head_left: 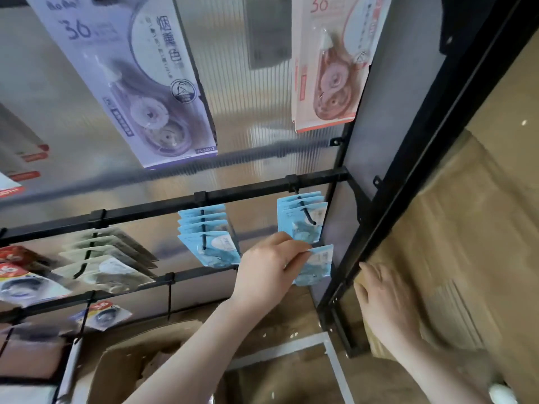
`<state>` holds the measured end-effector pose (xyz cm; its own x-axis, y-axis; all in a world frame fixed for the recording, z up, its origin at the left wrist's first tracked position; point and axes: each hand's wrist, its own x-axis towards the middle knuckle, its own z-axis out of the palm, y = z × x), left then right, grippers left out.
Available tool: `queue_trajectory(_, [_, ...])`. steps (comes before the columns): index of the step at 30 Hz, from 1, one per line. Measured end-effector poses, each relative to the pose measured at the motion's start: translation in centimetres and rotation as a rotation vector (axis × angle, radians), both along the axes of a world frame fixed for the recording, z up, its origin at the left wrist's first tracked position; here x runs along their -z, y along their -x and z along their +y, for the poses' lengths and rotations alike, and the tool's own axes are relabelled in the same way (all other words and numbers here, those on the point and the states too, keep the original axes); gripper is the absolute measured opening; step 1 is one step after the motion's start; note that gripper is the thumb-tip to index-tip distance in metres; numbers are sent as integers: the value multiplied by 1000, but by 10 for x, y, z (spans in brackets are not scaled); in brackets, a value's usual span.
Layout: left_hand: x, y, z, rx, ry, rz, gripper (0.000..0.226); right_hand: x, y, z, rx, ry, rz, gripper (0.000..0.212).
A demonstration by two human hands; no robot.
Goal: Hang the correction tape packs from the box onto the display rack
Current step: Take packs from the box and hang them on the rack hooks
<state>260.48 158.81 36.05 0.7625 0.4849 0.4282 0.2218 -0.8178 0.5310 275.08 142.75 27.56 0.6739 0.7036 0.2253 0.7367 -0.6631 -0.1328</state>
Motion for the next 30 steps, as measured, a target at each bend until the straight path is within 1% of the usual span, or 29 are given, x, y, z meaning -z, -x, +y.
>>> queue_trajectory(2, [-5, -11, 0, -19, -2, -15, 32, -3, -3, -1, -12, -10, 3, 40])
queue_trajectory(6, [-8, -30, 5, -64, -26, -2, 21, -4, 0, 2, -27, -32, -21, 40])
queue_trajectory(8, [-5, -40, 9, -87, -18, 12, 20, -1, 0, 5, -32, -31, -2, 40])
queue_trajectory(12, [2, -57, 18, -74, -24, 60, 25, 7, -4, 10, -39, -63, 33, 38])
queue_trajectory(16, [9, -56, 23, -15, -48, 53, 28, 9, -8, 13, -31, -78, 44, 38])
queue_trajectory(19, [11, -54, 28, 21, -64, 38, 35, 14, -8, 14, -28, -71, 71, 38])
queue_trajectory(22, [13, -57, 35, 28, -96, 57, 31, 18, -9, 12, -24, -50, 93, 37])
queue_trajectory(25, [14, -62, 39, 20, -147, 60, 25, 21, -6, 8, -14, -44, 74, 37])
queue_trajectory(28, [16, -64, 42, -28, -236, 81, 19, 24, -4, 6, -12, -38, 71, 38])
queue_trajectory(30, [18, -64, 42, -64, -307, 99, 26, 27, -4, 5, -18, -28, 70, 39])
